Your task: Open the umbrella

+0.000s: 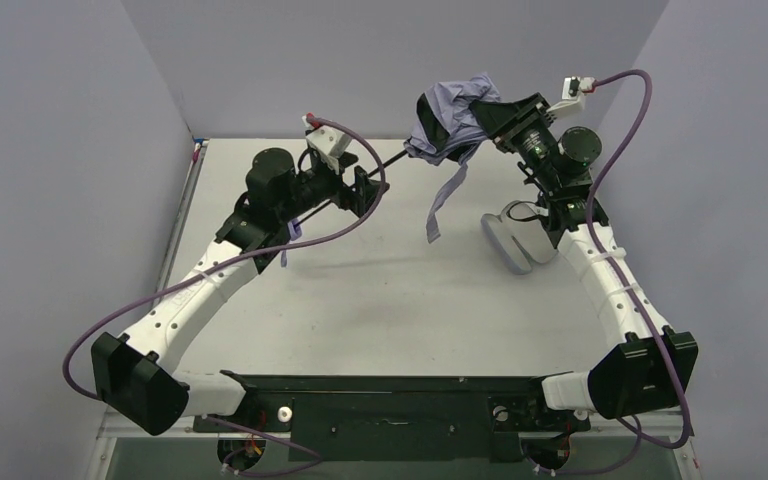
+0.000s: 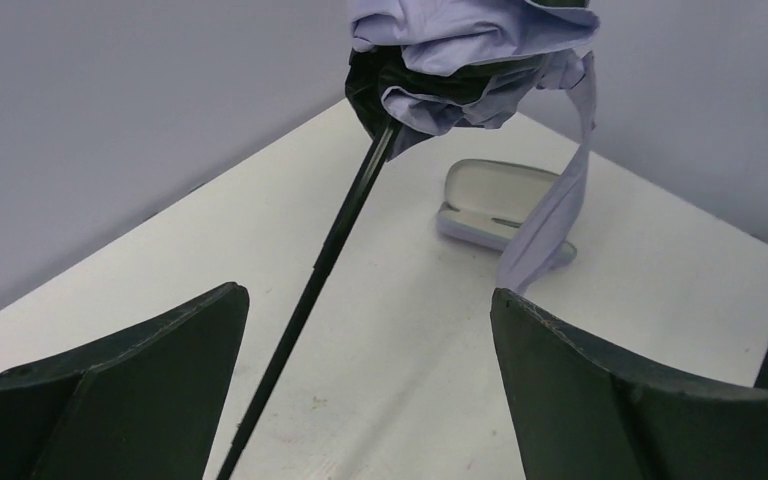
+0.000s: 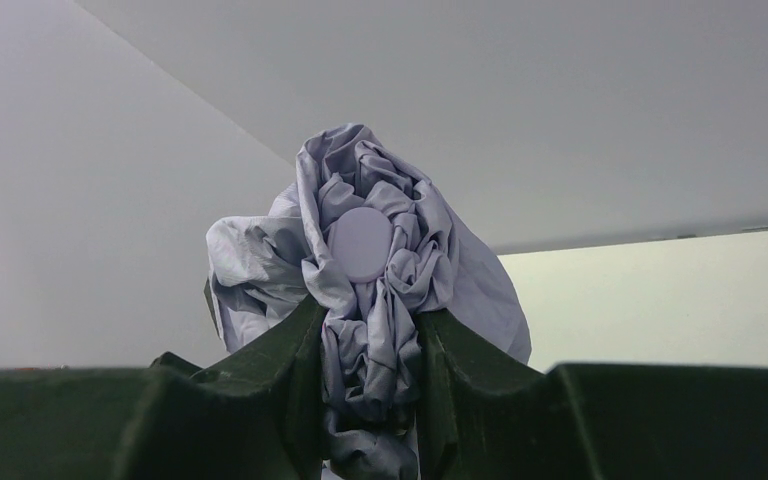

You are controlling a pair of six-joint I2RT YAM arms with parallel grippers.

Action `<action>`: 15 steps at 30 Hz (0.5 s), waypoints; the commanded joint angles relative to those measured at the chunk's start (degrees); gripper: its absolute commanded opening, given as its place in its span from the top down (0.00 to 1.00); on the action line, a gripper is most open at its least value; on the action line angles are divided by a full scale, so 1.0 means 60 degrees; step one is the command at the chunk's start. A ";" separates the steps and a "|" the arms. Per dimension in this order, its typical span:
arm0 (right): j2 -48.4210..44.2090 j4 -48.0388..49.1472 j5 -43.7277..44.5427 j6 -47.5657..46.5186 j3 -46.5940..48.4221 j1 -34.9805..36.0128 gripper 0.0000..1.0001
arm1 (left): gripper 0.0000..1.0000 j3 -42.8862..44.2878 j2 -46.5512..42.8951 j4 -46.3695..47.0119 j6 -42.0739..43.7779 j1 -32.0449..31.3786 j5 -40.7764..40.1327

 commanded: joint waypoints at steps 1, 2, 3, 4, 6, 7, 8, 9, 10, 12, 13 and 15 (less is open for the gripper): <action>-0.0139 0.0924 0.0600 0.0779 0.0382 -0.0185 1.00 | 0.10 0.0091 -0.0151 0.1031 -0.0840 -0.0073 0.0412; -0.0126 0.0901 0.0581 0.0793 0.0405 -0.0196 1.00 | 0.09 0.0087 -0.0138 0.1002 -0.0476 -0.0159 0.0172; -0.0124 0.0858 0.0553 0.0811 0.0422 -0.0203 1.00 | 0.09 0.0073 -0.0093 0.0962 0.0236 -0.0174 0.0064; -0.0119 0.0831 0.0482 0.0817 0.0425 -0.0204 1.00 | 0.09 0.0085 -0.0066 0.0916 0.0655 -0.0183 -0.0138; -0.0118 0.0788 0.0324 0.0884 0.0408 -0.0206 1.00 | 0.09 0.0297 0.0090 0.0652 0.2045 -0.0190 -0.0298; -0.0133 0.0796 0.0197 0.0940 0.0372 -0.0206 1.00 | 0.09 0.0351 0.0206 0.0471 0.3059 -0.0192 -0.0350; -0.0138 0.0792 0.0149 0.0962 0.0356 -0.0206 1.00 | 0.10 0.0446 0.0267 0.0414 0.3539 -0.0193 -0.0387; -0.0145 0.0813 0.0089 0.0996 0.0319 -0.0206 1.00 | 0.12 0.0499 0.0404 0.0247 0.4477 -0.0193 -0.0412; -0.0159 0.0847 -0.0008 0.1019 0.0307 -0.0206 1.00 | 0.13 0.0663 0.0537 0.0097 0.5378 -0.0193 -0.0360; -0.0145 0.0889 -0.0149 0.1086 0.0276 -0.0206 1.00 | 0.16 0.0807 0.0711 -0.0701 0.6497 -0.0219 -0.0273; -0.0144 0.0913 -0.0207 0.1100 0.0258 -0.0198 1.00 | 0.18 0.0826 0.0754 -0.0824 0.6781 -0.0258 -0.0285; -0.0145 0.1007 -0.0313 0.1168 0.0231 -0.0205 1.00 | 0.22 0.0811 0.0861 -0.1026 0.7487 -0.0320 -0.0470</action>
